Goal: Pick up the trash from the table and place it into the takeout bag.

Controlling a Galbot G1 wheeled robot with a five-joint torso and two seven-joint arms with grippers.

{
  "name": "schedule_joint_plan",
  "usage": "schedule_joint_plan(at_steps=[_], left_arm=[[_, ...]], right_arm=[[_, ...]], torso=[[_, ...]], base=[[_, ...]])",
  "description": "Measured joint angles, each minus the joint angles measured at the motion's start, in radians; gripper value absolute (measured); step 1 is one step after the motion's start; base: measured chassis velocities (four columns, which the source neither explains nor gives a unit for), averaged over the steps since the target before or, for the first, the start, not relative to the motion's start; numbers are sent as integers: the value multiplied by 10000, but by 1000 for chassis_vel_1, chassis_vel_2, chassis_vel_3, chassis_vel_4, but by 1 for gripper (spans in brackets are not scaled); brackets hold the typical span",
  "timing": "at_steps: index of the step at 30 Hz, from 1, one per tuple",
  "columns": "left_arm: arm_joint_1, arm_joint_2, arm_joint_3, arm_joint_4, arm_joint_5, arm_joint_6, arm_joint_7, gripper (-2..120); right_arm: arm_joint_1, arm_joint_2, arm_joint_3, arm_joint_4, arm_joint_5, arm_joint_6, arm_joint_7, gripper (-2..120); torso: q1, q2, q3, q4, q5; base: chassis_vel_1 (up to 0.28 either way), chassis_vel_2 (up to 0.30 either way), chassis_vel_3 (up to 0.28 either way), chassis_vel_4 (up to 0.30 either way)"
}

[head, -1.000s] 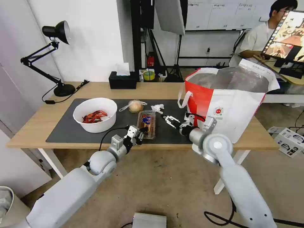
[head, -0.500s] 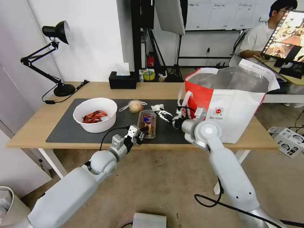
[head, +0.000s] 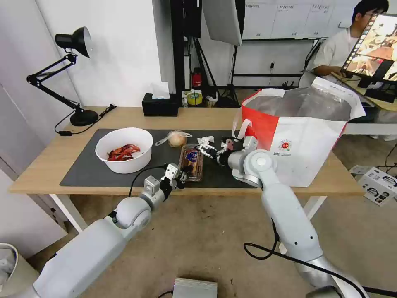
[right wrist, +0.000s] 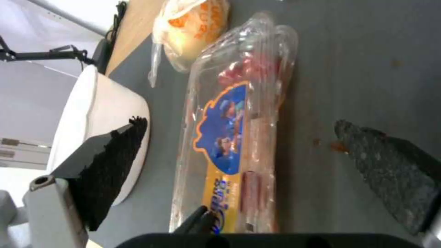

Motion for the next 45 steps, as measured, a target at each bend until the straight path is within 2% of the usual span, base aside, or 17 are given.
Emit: schedule_joint_plan(at_steps=[26,45], left_arm=[[154,89,-88,-234,-164,-94,-15,0],[176,56,-77,-231,-157,-151,-9,0]], right_arm=[[571,663,-150,-1074,12,4,-91,100],[708,906,-331,-1365,-12,13,64,100]], torso=[[-1,0,0,0,0],[0,0,0,0,0]], base=[[0,0,0,0],[0,0,0,0]])
